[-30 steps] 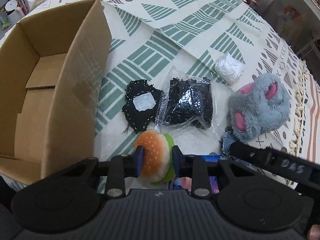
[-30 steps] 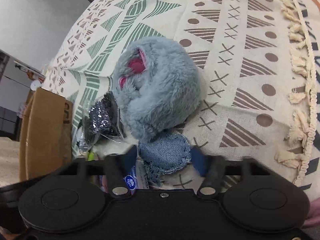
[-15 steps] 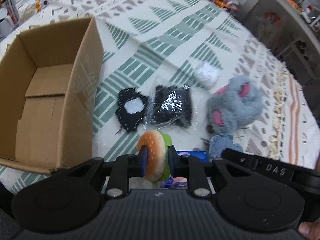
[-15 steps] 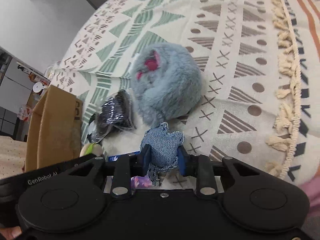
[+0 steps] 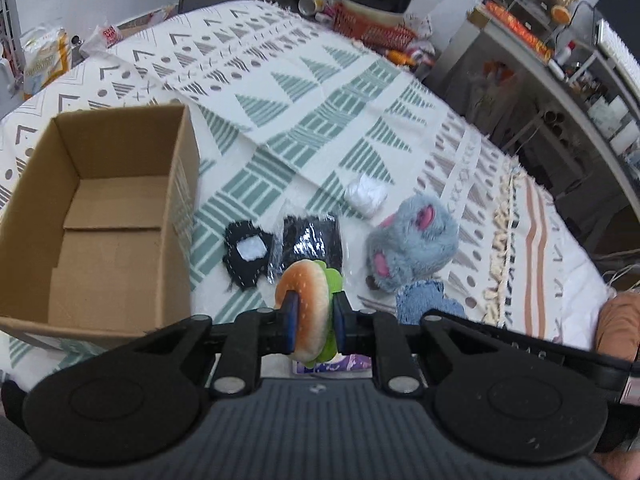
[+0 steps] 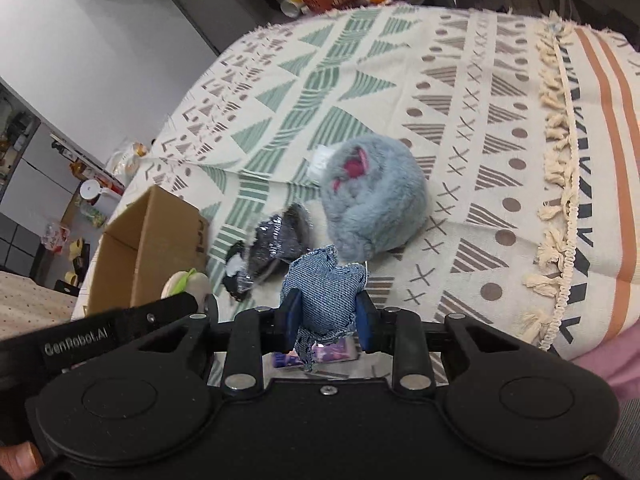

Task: Organize soft objects
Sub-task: 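Grasp the plush burger with the left tool while the right tool grasps the denim patch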

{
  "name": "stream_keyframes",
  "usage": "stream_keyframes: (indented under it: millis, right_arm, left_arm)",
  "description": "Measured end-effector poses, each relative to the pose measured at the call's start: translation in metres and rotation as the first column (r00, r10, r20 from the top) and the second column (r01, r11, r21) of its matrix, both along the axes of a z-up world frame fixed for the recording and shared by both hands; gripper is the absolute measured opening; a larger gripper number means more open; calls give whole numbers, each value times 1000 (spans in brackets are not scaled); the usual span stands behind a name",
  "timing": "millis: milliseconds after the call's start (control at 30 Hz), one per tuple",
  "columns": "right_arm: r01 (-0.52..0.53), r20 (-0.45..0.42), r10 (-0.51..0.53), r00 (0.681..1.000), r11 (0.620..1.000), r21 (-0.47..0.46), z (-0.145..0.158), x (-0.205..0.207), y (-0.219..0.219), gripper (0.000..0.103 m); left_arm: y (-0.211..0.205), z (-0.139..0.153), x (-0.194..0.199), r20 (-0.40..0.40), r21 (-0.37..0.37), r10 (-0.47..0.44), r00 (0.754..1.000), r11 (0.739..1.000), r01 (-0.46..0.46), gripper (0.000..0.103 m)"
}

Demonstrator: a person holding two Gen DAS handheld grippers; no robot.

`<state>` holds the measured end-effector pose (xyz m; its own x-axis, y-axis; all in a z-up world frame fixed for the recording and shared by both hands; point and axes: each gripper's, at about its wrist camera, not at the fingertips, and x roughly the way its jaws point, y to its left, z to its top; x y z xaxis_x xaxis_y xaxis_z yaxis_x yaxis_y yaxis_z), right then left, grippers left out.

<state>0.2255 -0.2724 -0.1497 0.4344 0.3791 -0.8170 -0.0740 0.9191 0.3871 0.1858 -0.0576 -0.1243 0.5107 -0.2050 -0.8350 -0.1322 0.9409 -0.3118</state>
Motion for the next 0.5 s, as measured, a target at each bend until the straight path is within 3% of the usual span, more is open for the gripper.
stream_keyframes:
  millis: [500]
  right_arm:
    - [-7,69,5,998,1000,25,31,-3,46,28]
  left_arm:
    - [68,31,-5,87,-65,79,993,995,-74,17]
